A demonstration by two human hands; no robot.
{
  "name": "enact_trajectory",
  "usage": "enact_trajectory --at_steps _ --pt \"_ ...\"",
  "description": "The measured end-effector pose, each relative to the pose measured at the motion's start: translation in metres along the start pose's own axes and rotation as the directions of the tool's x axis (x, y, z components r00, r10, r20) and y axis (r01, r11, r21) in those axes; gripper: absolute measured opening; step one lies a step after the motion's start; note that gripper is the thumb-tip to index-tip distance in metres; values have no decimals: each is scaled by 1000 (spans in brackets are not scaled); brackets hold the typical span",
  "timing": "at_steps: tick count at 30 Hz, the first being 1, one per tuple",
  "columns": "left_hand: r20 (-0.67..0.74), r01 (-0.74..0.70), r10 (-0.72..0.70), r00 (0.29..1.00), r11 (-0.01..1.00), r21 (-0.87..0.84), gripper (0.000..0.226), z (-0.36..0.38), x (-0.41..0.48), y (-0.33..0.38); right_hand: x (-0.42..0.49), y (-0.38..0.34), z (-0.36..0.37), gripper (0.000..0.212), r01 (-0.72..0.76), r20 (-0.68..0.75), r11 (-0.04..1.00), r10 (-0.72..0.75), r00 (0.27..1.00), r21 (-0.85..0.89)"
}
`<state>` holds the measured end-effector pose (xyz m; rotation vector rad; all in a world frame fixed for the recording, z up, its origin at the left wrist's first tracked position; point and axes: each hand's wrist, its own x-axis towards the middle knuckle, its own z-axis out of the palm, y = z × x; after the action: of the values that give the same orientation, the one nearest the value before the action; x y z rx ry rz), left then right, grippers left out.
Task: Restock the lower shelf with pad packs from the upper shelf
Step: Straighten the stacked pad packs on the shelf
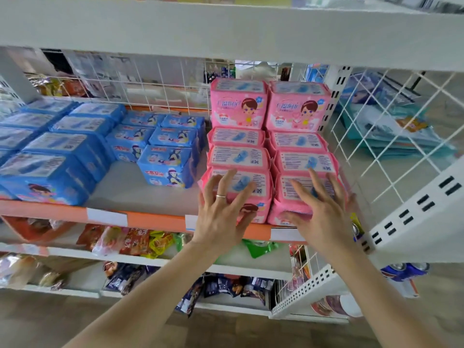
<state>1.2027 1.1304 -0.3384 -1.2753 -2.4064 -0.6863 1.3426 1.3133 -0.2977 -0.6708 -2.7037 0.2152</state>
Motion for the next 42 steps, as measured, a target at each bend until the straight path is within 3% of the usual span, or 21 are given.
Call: enact_trajectory --at_steps 2,5,9,12,15,18,24,29,36,42 --pt "-8 -8 8 1000 998 -57 66 -15 -4 -4 -4 -13 -7 90 -87 83 995 90 992 -38" --pt "-55 28 -32 998 997 -66 74 -45 -10 -33 -4 -59 -22 89 22 -9 999 -22 1000 26" --pt "-38 180 -180 983 983 17 82 -77 -15 -101 7 -146 -8 86 202 -129 976 -192 973 76" --pt "15 251 -252 968 966 63 92 -96 -16 -149 26 -200 15 94 275 -67 959 -271 960 73" --pt "29 193 -196 980 978 81 93 -113 -19 -182 45 -231 35 98 276 -15 959 -276 961 57" --pt "39 149 -153 987 985 90 89 -122 -23 -201 55 -244 44 97 236 15 971 -237 971 43" --pt "136 189 -205 969 974 122 84 -117 -31 -216 49 -241 57 97 151 17 978 -155 988 145" --pt "152 197 -219 964 969 150 85 -117 -35 -212 50 -243 63 96 190 32 980 -192 981 61" --pt "162 181 -225 961 951 250 86 -126 -22 -230 73 -248 63 93 212 52 970 -219 974 123" --pt "201 137 -201 959 947 290 93 -126 0 -246 97 -265 78 97 233 71 972 -235 969 26"
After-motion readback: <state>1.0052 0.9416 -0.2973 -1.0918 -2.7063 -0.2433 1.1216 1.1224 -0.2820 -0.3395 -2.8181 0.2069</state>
